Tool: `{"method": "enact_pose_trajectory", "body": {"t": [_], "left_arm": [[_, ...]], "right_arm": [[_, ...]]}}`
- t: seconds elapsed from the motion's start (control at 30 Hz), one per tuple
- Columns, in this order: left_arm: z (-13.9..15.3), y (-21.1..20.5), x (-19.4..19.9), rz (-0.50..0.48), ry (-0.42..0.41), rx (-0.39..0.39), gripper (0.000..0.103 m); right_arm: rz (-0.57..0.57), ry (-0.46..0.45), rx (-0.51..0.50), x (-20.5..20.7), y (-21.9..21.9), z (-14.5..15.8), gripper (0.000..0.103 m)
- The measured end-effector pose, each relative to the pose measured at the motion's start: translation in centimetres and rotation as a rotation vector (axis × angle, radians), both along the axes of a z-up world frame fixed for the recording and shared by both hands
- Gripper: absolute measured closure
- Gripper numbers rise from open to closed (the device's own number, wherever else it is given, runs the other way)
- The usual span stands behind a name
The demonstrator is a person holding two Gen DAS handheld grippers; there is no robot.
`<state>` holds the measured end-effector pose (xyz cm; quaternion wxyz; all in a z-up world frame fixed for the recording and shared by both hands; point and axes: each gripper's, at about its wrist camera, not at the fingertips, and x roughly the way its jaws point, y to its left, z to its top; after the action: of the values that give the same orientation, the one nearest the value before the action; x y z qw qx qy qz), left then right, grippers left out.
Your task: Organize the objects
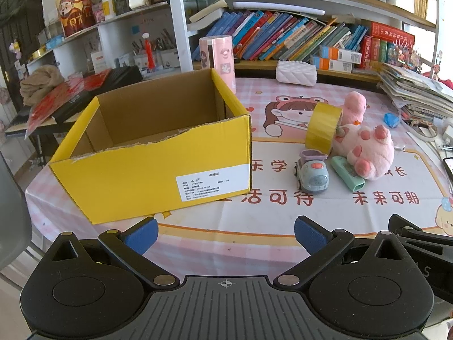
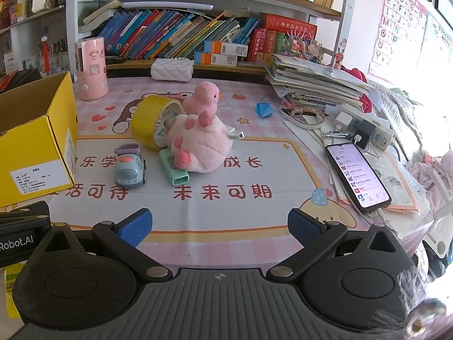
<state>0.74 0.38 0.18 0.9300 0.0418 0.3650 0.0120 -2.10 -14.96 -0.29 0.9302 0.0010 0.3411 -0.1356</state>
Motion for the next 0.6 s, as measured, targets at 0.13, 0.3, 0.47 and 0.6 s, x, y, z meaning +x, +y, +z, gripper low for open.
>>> {"method": "enact_pose_trajectory", "body": {"t": [0.13, 0.3, 0.47, 0.6], "left_arm": [[0.02, 0.13, -0.16, 0.004, -0.003, -0.002, 0.000], [0.10, 0.48, -0.24, 0.011, -0.005, -0.006, 0.000], [0.27, 0.82, -0.24, 0.013, -0.009, -0.009, 0.000], [0.30, 0.95, -0.19, 0.012, -0.010, -0.012, 0.000]], "right_arm": [[0.003, -0.003, -0.001, 0.04, 0.11, 0.07, 0.000], [0.011, -0.008, -0.004, 0.01, 0.49, 0.13, 0.000], [0.014, -0.013, -0.007, -0.04, 0.81, 0.21, 0.000], [0.014, -0.015, -0.008, -0.06, 0.90, 0.30, 0.000]]}}
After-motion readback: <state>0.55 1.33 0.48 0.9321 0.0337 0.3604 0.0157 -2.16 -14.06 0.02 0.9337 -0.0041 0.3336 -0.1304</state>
